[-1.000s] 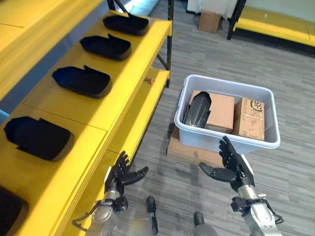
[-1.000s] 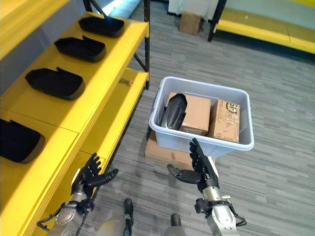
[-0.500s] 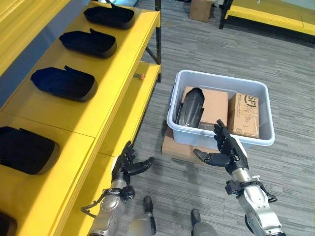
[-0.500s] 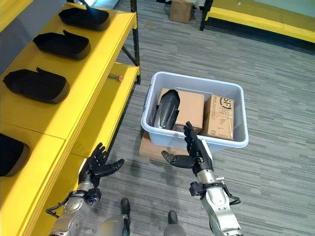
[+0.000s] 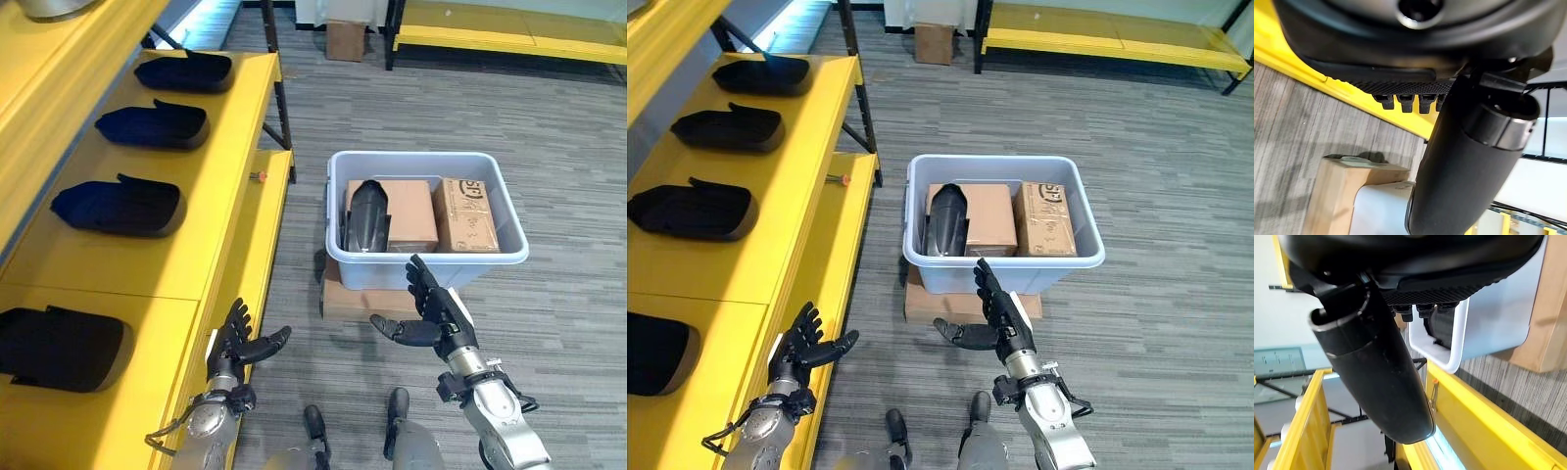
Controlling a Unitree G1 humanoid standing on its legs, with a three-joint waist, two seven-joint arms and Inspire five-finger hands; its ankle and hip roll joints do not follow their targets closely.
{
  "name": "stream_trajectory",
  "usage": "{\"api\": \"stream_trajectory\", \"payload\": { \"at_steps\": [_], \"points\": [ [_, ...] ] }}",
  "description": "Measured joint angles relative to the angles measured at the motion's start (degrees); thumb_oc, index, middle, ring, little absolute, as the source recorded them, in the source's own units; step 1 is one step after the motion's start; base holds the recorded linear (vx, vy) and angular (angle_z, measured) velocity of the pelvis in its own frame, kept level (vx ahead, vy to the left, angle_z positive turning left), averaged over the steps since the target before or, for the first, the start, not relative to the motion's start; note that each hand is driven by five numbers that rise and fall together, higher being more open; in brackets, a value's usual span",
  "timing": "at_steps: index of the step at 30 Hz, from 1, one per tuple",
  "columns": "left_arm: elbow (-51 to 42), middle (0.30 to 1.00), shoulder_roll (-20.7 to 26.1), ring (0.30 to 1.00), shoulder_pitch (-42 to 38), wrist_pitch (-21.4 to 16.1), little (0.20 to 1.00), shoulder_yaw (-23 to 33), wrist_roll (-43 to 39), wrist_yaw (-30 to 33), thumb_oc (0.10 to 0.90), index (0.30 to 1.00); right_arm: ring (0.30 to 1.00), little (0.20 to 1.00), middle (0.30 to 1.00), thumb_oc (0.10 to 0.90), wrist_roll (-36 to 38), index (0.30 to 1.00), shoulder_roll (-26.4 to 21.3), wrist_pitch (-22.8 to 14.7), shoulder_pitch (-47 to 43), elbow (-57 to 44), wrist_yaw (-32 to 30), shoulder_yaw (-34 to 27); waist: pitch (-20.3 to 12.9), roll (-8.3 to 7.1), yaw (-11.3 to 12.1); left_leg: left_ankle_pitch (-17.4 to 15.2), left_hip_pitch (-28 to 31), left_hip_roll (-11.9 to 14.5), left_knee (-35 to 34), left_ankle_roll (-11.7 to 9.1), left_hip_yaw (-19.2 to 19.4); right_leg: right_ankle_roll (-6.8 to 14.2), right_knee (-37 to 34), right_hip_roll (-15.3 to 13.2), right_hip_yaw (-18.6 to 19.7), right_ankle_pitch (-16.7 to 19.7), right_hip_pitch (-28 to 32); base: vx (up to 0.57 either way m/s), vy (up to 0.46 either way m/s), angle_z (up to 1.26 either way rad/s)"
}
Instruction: Move parts from the plastic box to the shelf.
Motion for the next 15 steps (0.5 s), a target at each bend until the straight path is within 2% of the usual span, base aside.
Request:
{"api": "stream_trajectory", "payload": {
  "at_steps": [3,4,6,8,12,15],
  "points": [
    [-0.31,1.000,-0.09,1.000,1.82,-0.04,1.000,0.37,-0.01,-0.06,0.900,1.000,1.000,1.000,1.000,0.900,0.01,1.000,0.45,0.20,1.89,0.15,0.19,0.01,-0.68,-2.18,-0.20,-0.73,2.82,-0.49,-0.66,-1.84,-1.52,-0.40,-3.71,0.43,1.10,3.38,5.41,0.10,-0.112,0.26],
    [-0.51,1.000,-0.46,1.000,2.43,-0.07,1.000,0.12,-0.01,-0.12,0.900,1.000,1.000,1.000,1.000,0.900,0.02,1.000,0.31,0.21,2.12,0.15,0.17,-0.29,-1.08,-1.71,-0.49,-0.79,2.93,0.39,-0.57,-2.59,-2.30,-0.64,-4.82,1.83,1.23,4.98,5.82,0.11,-0.131,0.23],
    [-1.95,1.000,-1.30,1.000,4.58,-0.05,1.000,0.08,0.00,-0.28,0.900,1.000,1.000,1.000,1.000,0.900,0.04,1.000,-0.28,0.19,1.05,0.12,0.16,-0.50,-1.64,-0.18,-0.22,-0.31,2.89,3.51,-0.48,-4.45,-1.81,-2.57,-6.03,5.26,0.99,4.70,6.47,0.10,-0.172,-0.15],
    [-2.10,1.000,-2.18,1.000,4.61,-0.02,1.000,-0.05,0.00,-0.36,0.900,1.000,1.000,1.000,1.000,0.900,0.05,1.000,-0.93,0.18,0.99,0.12,0.12,-1.21,-1.96,0.37,-0.33,-0.09,3.07,5.45,-0.46,-4.80,-1.94,-3.75,-6.02,7.32,0.74,4.39,6.69,0.06,-0.112,-0.13],
    [-2.44,1.000,-2.17,1.000,2.84,-0.01,1.000,-1.10,0.01,-0.84,0.900,1.000,1.000,1.000,1.000,0.900,0.05,1.000,-1.18,0.18,0.92,0.12,-0.09,-2.99,-2.06,0.55,-0.94,0.22,3.29,7.90,-0.44,-5.23,-3.14,-5.33,-6.00,9.48,0.43,3.42,6.98,0.06,-0.135,-0.07],
    [-2.83,1.000,-2.19,1.000,0.68,-0.01,1.000,-1.23,0.00,-1.59,0.900,1.000,1.000,1.000,1.000,0.900,0.06,1.000,-1.15,0.18,0.84,0.12,-0.11,-3.36,-2.17,0.76,-0.97,0.23,3.40,8.65,-0.44,-5.25,-3.87,-5.80,-6.00,10.21,-0.41,2.81,7.58,0.05,-0.154,0.11]
  ]
}}
